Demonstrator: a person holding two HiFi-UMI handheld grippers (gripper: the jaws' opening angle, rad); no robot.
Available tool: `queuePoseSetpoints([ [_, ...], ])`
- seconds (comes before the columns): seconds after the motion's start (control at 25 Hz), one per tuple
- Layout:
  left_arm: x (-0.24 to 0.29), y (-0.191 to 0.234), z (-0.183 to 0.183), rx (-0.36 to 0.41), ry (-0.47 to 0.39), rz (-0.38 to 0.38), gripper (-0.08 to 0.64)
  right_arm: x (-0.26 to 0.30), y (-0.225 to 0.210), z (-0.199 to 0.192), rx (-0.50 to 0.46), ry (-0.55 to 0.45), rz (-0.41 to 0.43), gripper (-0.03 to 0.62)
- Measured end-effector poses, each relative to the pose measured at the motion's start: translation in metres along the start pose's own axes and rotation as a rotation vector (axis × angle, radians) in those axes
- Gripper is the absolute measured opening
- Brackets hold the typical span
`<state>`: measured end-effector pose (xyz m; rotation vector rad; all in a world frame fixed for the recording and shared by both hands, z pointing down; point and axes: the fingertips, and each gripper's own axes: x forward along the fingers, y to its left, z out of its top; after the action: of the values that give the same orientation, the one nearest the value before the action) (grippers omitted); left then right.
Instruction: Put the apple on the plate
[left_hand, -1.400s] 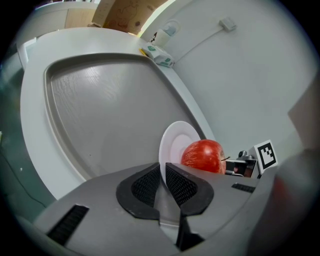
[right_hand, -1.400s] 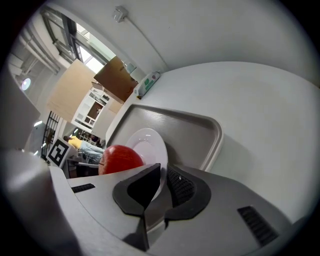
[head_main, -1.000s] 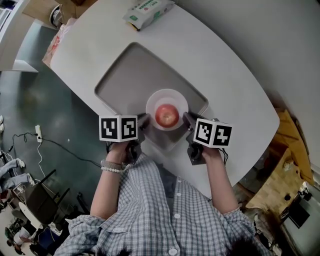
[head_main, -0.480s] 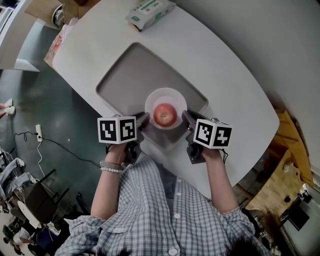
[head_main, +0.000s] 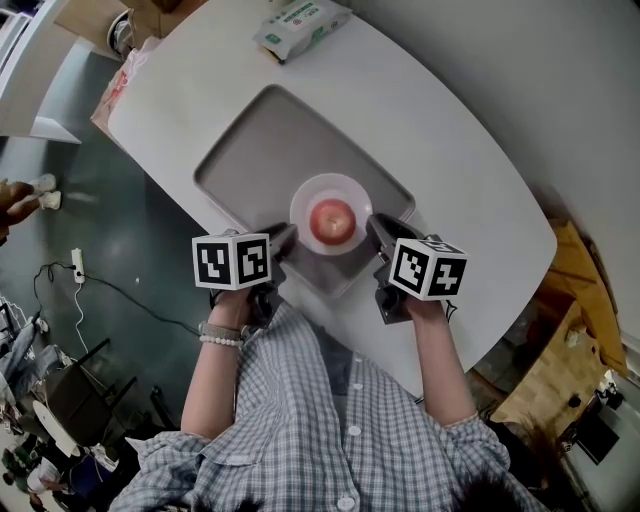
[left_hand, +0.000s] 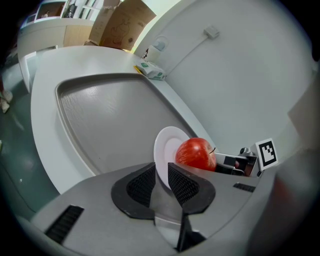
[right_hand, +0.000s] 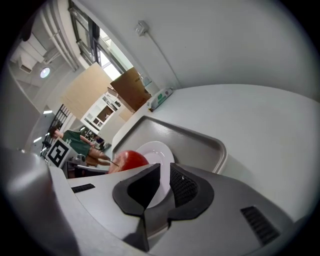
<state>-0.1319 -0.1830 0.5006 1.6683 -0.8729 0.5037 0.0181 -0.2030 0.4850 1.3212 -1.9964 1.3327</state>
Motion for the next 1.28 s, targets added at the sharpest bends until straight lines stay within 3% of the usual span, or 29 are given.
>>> queuePoseSetpoints([
  [0.4, -0.014, -0.008, -0.002, 0.061, -0.062, 0.035, 0.061, -0.025, 0.006, 0.007, -0.077, -0.081, -0.012, 0.048],
  [0.88, -0.036, -0.048, -0.005, 0.177, -0.15, -0.018, 0.021, -0.068, 0.025, 0.012, -0.128, -0.21, 0.047, 0.031],
  [1.28, -0.071, -0.1, 0.005, 0.292, -0.326, -0.056, 0.009, -0.117, 0.048, 0.021, -0.199, -0.329, 0.129, 0.031],
])
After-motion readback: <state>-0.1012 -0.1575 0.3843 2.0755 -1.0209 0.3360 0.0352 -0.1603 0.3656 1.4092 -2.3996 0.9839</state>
